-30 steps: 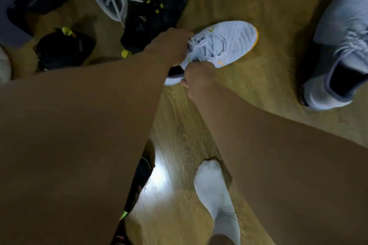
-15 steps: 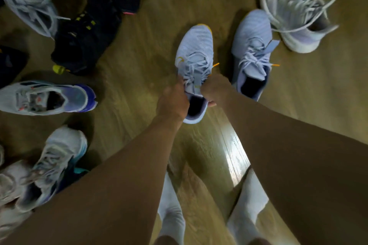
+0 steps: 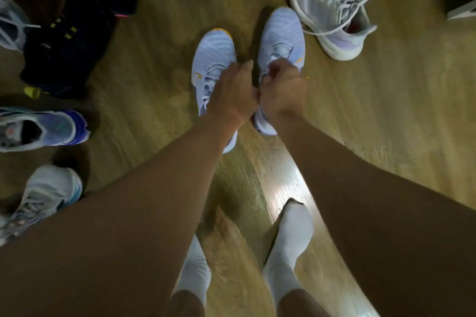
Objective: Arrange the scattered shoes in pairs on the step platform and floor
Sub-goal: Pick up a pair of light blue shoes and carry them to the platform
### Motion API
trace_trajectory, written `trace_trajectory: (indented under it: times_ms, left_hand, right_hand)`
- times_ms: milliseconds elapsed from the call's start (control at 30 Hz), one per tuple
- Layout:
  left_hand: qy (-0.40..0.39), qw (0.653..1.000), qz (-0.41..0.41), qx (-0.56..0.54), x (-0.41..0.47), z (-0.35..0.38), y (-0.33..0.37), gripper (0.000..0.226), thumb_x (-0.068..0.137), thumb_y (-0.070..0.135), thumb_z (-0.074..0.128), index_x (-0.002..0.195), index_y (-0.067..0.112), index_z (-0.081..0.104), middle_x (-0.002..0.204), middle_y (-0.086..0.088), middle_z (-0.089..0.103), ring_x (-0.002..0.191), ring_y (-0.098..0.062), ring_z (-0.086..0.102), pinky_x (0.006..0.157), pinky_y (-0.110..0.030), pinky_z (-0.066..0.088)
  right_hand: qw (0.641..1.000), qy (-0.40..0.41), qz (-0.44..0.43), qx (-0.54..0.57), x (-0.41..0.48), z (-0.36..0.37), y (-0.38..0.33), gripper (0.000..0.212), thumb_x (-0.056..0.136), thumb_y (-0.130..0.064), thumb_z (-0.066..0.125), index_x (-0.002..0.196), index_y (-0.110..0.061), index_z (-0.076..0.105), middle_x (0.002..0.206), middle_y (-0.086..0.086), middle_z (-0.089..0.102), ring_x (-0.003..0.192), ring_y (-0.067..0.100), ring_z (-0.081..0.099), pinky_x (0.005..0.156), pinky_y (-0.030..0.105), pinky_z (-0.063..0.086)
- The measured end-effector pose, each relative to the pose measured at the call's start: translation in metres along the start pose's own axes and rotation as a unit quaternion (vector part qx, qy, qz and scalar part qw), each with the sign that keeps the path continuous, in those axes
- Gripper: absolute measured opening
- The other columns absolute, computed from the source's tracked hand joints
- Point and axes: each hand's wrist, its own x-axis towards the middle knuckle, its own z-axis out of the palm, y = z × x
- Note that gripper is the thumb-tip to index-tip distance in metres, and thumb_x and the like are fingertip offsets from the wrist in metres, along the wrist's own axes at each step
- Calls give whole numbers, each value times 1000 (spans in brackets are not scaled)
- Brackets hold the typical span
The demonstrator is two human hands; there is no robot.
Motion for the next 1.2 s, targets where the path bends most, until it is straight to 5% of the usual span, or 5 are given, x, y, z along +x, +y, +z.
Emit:
trace_trajectory:
  times_ms: [100,267,433,967,1200]
  left_hand:
    - [-77,996,-32,-9,10,24,21,38,90,28,56,120,6,49,118,-18,60,115,-38,53,87,-41,44]
    - [-58,994,-83,36,14,44,20,41,87,16,61,121,1,43,124,-21,54,118,-39,50,91,-45,43]
    - [-68,994,-53,63,3,46,11,32,90,12,54,119,2,43,121,-21,55,115,-38,51,85,-40,41]
    - [-133,984,-119,-20,-56,46,-7,22,89,16,47,103,4,60,111,-20,64,108,-39,57,82,-38,45]
    - [121,960,-244,-65,-83,32,-52,60,81,23,64,135,13,40,131,-11,50,119,-30,48,96,-41,42]
  right_hand:
    - [998,17,45,37,16,-19,22,45,83,-11,55,128,-8,49,125,13,57,117,27,52,88,27,40]
    - [973,-153,157,-71,23,3,62,39,90,-13,50,128,-3,49,130,17,54,119,32,52,92,36,44]
    - [986,-71,94,-118,12,8,81,38,86,-10,50,123,-5,54,120,19,61,113,35,56,89,36,45]
    - [962,-150,94,-209,-16,18,79,32,92,-15,43,117,-1,57,122,21,59,113,36,56,89,37,45]
    - [964,-147,108,-192,-39,34,79,34,93,-19,46,123,-6,53,124,19,59,119,35,54,94,36,43]
